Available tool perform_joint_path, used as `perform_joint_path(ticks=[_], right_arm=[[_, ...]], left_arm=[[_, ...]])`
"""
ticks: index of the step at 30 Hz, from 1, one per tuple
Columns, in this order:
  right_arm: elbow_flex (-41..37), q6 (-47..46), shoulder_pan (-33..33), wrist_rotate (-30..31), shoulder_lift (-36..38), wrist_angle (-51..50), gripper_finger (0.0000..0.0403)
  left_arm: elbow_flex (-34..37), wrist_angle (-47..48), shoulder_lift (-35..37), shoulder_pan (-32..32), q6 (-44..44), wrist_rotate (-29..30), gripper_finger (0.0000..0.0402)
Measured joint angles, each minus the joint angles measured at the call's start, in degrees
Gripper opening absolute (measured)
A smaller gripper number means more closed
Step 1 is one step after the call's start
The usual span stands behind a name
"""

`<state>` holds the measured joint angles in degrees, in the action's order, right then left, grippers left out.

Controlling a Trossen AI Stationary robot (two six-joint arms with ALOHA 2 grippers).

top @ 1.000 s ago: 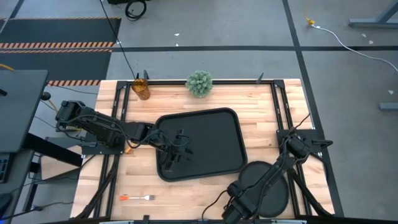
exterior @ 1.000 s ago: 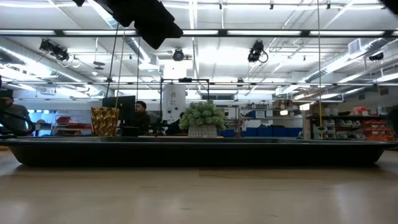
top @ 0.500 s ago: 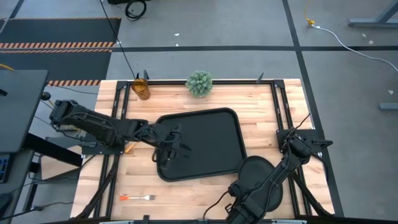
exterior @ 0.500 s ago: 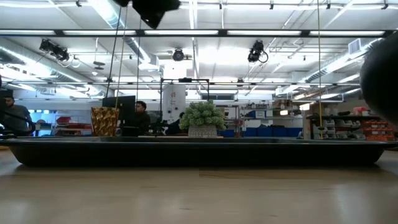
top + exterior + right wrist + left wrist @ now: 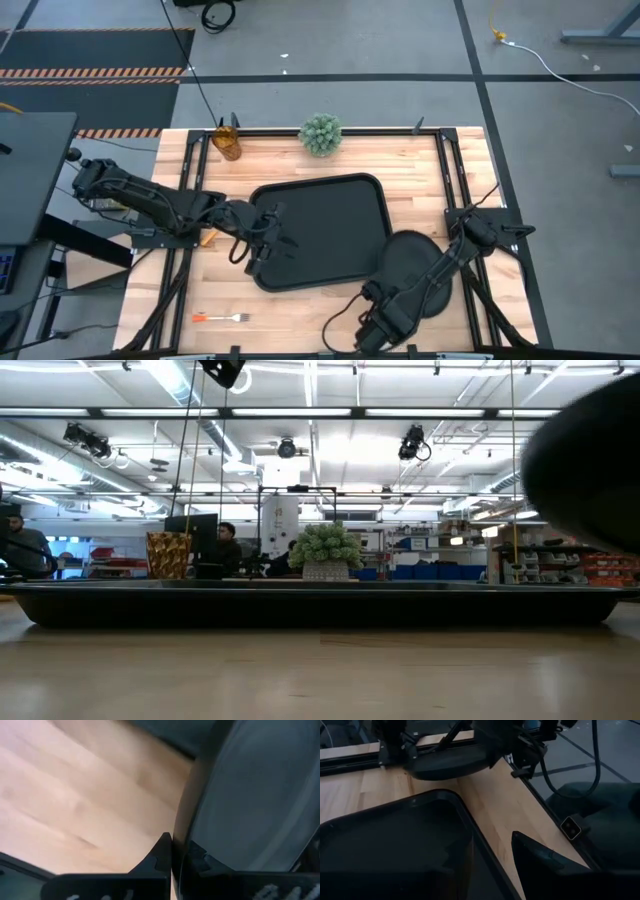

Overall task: Pick and place plate/cup/fork/spoon on tray
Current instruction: Put the black plate on the center of the black tray

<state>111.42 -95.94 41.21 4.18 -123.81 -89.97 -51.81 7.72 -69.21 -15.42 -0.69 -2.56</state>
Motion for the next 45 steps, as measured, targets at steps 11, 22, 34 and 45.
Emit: perform_joint_path(ticks=[11,22,34,45], right_arm=[[0.0,11.4,-6.2,13.9,3.0,0.0,0.0012],[0.0,21.6,-9.1,24.5,3.0,0.1,0.0012],[0.0,25.6,-5.4,35.7,3.0,1.7,0.0013],[0.0,48.6,-4.5,41.6,3.0,4.4,0.0013]], left_arm=[[0.0,-0.1,0.0,0.0,0.0,0.0,0.0142],[0.0,-4.9,0.5,-3.1,-2.9,0.0,0.0142],[0.0,-2.8,0.5,-8.4,6.0,8.6,0.0142],[1.3,2.7,-3.2,-16.2,23.0,15.5,0.0142]])
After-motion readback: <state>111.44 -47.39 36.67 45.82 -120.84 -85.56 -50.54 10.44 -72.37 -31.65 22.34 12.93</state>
